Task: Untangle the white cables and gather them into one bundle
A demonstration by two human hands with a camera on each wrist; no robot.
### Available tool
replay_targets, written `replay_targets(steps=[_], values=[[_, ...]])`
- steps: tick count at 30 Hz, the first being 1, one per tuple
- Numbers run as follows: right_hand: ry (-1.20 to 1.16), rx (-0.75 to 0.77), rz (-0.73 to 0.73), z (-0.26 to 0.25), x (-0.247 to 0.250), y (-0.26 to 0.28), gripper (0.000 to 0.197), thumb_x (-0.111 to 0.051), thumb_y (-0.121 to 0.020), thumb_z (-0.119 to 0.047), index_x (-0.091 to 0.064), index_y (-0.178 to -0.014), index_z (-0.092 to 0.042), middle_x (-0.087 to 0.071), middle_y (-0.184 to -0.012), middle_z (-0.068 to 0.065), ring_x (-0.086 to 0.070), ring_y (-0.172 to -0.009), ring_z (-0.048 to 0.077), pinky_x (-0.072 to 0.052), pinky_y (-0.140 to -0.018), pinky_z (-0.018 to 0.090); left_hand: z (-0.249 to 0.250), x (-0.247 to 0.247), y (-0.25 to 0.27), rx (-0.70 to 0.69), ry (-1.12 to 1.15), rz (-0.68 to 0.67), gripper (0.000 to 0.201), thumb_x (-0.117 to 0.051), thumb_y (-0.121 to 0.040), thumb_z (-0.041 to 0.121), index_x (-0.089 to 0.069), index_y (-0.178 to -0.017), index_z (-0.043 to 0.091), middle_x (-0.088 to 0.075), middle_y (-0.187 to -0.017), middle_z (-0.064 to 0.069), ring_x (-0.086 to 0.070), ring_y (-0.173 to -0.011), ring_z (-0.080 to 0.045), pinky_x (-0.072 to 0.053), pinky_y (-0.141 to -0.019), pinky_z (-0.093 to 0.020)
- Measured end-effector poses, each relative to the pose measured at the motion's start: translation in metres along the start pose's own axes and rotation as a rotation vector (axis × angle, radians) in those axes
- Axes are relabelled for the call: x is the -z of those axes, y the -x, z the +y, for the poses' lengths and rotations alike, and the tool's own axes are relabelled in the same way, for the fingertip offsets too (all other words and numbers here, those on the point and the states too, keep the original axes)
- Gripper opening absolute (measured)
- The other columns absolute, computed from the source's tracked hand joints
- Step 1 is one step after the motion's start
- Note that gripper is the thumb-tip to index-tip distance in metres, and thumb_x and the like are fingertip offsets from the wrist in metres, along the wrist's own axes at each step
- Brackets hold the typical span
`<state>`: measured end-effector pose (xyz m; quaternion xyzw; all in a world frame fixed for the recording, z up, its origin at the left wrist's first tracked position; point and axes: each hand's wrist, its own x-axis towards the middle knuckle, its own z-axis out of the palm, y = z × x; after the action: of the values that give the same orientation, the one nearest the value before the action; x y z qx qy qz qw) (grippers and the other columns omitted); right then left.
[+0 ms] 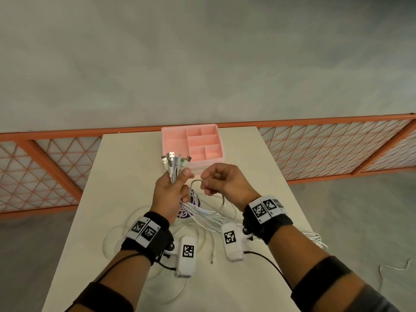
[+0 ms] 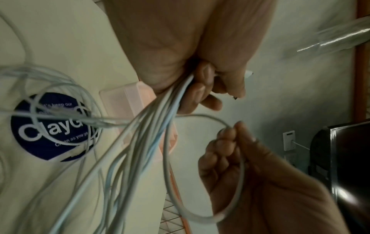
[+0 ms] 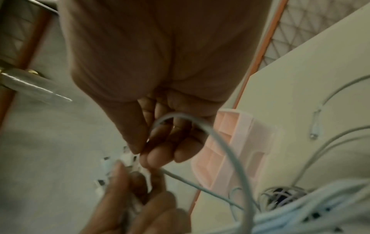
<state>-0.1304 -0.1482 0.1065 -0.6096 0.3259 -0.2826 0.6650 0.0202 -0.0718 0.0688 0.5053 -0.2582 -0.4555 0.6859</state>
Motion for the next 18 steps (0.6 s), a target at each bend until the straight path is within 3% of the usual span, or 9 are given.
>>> replay_targets(steps=[2, 5, 8, 10, 12, 14, 16, 18], values=[[-0.040, 0.042, -0.033, -0.007, -0.007, -0.001, 0.017, -0.061, -0.087, 0.015, -0.058, -0.098, 0.002, -0.066, -0.072, 0.015, -0.061, -0.060, 0.023, -0.055, -0.062, 0.029, -0.001, -0.001, 0.000, 0.024, 0.019, -0.029, 0.031, -0.064, -0.092, 0.027, -0.064, -0.104, -0.002, -0.069, -0.080, -0.002, -0.029, -0.046, -0.011, -0.031, -0.045, -0.025], [-0.099, 0.154, 0.034, -0.021, -0.008, -0.006, 0.022, -0.059, -0.085, 0.017, -0.056, -0.095, -0.003, -0.067, -0.070, 0.012, -0.062, -0.059, 0.022, -0.054, -0.062, 0.030, -0.004, 0.003, 0.003, 0.103, 0.072, -0.096, 0.024, -0.065, -0.089, 0.027, -0.064, -0.100, 0.006, -0.070, -0.091, -0.010, -0.028, -0.045, -0.010, -0.031, -0.045, -0.024], [-0.305, 0.278, 0.172, -0.041, 0.002, -0.012, 0.024, -0.057, -0.079, 0.013, -0.056, -0.094, -0.006, -0.065, -0.069, 0.013, -0.060, -0.060, 0.023, -0.051, -0.060, 0.031, -0.012, 0.012, 0.006, 0.165, 0.092, -0.079, 0.021, -0.066, -0.088, 0.024, -0.066, -0.086, 0.003, -0.053, -0.076, -0.013, -0.030, -0.043, -0.009, -0.035, -0.044, -0.023], [-0.250, 0.280, 0.226, -0.047, 0.010, -0.015, 0.027, -0.055, -0.080, 0.015, -0.058, -0.096, -0.007, -0.063, -0.067, 0.012, -0.060, -0.061, 0.024, -0.050, -0.060, 0.031, -0.016, 0.017, 0.006, 0.191, 0.127, -0.023, 0.020, -0.068, -0.086, 0.022, -0.065, -0.083, 0.003, -0.051, -0.071, -0.008, -0.031, -0.045, -0.009, -0.036, -0.044, -0.023], [0.074, 0.208, 0.269, -0.043, 0.018, -0.017, 0.027, -0.055, -0.083, 0.014, -0.062, -0.098, -0.008, -0.064, -0.076, 0.012, -0.059, -0.066, 0.022, -0.048, -0.063, 0.029, -0.019, 0.020, 0.004, 0.189, 0.113, 0.019, 0.014, -0.069, -0.087, 0.017, -0.063, -0.086, 0.004, -0.059, -0.071, -0.006, -0.032, -0.046, -0.009, -0.036, -0.043, -0.023], [0.621, 0.076, 0.279, -0.032, 0.024, -0.019, 0.037, -0.054, -0.082, 0.006, -0.063, -0.114, -0.012, -0.065, -0.104, 0.010, -0.061, -0.086, 0.022, -0.050, -0.076, 0.034, -0.021, 0.022, 0.003, 0.171, 0.056, 0.048, 0.007, -0.066, -0.092, 0.008, -0.064, -0.087, 0.004, -0.064, -0.075, -0.009, -0.033, -0.047, -0.010, -0.035, -0.044, -0.024], [1.110, 0.014, 0.188, -0.019, 0.022, -0.017, 0.052, -0.052, -0.083, -0.002, -0.054, -0.133, -0.017, -0.053, -0.131, 0.007, -0.053, -0.113, 0.028, -0.049, -0.094, 0.044, -0.024, 0.022, 0.002, 0.156, -0.027, 0.065, 0.005, -0.065, -0.093, 0.006, -0.065, -0.089, 0.003, -0.066, -0.080, -0.014, -0.034, -0.046, -0.010, -0.036, -0.044, -0.024], [1.314, 0.071, 0.020, -0.008, 0.012, -0.013, 0.047, -0.056, -0.088, -0.018, -0.052, -0.135, -0.021, -0.051, -0.137, 0.003, -0.048, -0.121, 0.028, -0.045, -0.099, 0.049, -0.027, 0.019, 0.002, 0.134, -0.098, 0.066, 0.006, -0.065, -0.093, 0.005, -0.066, -0.089, 0.002, -0.067, -0.080, -0.015, -0.035, -0.045, -0.011, -0.036, -0.044, -0.025]])
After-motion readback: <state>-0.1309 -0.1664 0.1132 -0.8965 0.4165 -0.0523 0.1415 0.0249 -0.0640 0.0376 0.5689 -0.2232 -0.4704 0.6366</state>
